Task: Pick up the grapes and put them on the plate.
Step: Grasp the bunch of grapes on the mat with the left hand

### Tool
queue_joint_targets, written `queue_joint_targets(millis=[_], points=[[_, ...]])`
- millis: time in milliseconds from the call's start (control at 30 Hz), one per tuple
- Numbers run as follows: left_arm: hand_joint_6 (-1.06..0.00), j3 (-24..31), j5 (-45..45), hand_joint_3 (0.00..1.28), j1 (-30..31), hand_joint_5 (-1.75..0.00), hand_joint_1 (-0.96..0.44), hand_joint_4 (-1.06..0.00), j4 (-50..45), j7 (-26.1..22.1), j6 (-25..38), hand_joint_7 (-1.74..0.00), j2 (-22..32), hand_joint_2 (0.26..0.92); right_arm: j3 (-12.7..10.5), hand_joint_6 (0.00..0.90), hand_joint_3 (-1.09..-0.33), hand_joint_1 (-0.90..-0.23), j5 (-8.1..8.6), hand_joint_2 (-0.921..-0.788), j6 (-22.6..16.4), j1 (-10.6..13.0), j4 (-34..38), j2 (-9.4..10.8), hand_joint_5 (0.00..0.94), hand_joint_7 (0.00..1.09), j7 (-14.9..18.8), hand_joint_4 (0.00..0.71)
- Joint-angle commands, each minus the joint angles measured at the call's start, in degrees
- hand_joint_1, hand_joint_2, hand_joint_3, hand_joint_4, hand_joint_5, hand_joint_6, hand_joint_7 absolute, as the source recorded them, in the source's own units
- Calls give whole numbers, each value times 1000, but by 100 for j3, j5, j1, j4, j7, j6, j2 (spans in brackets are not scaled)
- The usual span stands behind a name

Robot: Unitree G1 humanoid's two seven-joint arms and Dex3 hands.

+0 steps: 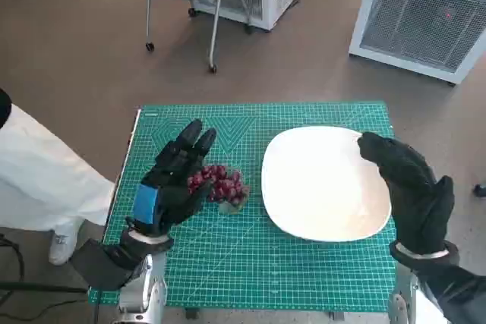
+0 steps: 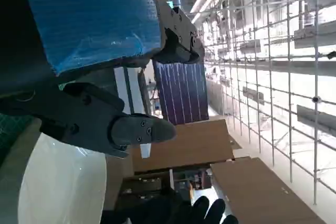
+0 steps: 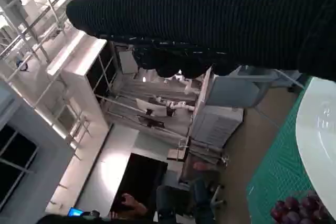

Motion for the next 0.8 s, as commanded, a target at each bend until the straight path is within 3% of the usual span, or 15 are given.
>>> queue_joint_targets(millis=[33,800], points=[[-412,-6,21,307,31,0,-348,-353,8,-10,-60,-81,50,921,-7,127,-553,-505,30,-921,61,82,72,20,2,692,25,459],[-368,21,-544,272,39,0,-284,-290,-139,-446,372,-81,86,921,-12,120,-550,-505,-10,-921,18,39,121,11,2,685,11,460]])
